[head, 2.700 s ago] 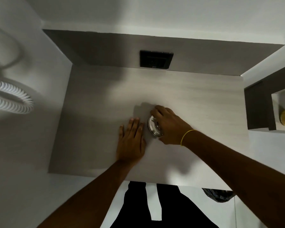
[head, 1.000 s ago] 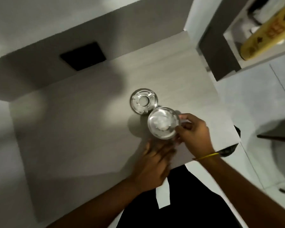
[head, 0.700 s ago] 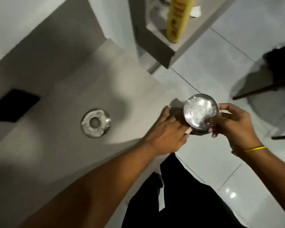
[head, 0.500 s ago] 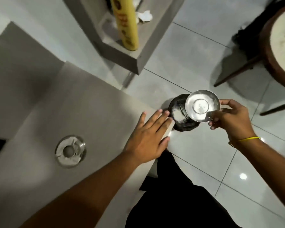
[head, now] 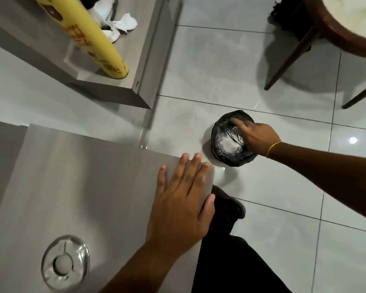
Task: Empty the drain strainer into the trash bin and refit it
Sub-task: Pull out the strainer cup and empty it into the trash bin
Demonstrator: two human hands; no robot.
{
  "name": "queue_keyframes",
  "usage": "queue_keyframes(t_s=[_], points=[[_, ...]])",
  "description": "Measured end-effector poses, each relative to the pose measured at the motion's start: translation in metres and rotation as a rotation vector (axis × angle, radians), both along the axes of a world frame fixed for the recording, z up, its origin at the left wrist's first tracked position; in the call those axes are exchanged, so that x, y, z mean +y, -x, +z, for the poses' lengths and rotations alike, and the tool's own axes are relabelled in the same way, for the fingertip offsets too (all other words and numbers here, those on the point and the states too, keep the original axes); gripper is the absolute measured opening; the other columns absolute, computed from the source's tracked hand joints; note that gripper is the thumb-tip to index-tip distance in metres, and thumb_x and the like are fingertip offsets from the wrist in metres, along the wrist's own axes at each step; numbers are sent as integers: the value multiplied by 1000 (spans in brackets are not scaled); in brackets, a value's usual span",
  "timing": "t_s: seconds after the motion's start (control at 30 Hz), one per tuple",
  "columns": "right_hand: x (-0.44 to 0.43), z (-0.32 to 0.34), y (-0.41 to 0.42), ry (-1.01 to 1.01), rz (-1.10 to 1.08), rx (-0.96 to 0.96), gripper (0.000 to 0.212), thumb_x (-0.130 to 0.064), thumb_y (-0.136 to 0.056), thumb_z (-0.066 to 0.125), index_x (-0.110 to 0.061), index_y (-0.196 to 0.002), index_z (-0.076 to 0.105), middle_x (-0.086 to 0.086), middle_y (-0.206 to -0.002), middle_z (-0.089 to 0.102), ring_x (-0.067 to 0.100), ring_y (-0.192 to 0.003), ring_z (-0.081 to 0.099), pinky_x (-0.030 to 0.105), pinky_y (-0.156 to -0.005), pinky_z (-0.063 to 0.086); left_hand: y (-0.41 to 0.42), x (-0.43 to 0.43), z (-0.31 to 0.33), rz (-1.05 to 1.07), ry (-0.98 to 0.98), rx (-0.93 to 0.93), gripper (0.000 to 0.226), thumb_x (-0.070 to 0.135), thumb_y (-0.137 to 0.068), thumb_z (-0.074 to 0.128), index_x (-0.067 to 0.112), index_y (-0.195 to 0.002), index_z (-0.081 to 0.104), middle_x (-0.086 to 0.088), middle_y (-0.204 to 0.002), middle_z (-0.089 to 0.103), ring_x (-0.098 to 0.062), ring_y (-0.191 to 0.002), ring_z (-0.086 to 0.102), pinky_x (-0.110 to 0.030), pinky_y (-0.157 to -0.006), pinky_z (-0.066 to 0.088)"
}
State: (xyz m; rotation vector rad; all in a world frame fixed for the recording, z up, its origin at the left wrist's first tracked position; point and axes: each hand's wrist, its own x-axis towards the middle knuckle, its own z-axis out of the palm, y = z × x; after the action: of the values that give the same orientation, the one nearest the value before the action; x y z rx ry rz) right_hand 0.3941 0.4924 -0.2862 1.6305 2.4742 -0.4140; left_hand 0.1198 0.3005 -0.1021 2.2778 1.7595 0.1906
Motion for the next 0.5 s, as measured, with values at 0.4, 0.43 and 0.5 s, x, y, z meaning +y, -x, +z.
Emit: queue_keyframes(t_s=[0.4, 0.43, 0.5], points=[[28, -106, 31, 112, 323, -437, 76, -5, -98, 52, -19, -168, 24, 19, -120, 61, 39, -90, 74, 43, -67, 58, -4, -1, -1, -5, -77, 13, 73, 43, -95, 60, 19, -162, 47, -4, -174, 39, -27, -165, 31, -62, -133, 22], [30, -110, 33, 119, 308, -473, 71, -4, -97, 54, -11, -164, 31, 20, -124, 62, 41, -95, 76, 45, -73, 61, -5, -1, 0, 7, -86, 6, 72, 43, -94, 61, 19, -161, 51, -4, -173, 41, -27, -164, 33, -62, -132, 24], [32, -117, 36, 121, 284, -502, 71, -4, -97, 55, -7, -163, 31, 21, -126, 63, 42, -99, 76, 46, -76, 63, -8, 0, 2, 21, -98, 4, 69, 42, -92, 63, 19, -157, 56, -4, -170, 44, -26, -162, 37, -64, -130, 29]])
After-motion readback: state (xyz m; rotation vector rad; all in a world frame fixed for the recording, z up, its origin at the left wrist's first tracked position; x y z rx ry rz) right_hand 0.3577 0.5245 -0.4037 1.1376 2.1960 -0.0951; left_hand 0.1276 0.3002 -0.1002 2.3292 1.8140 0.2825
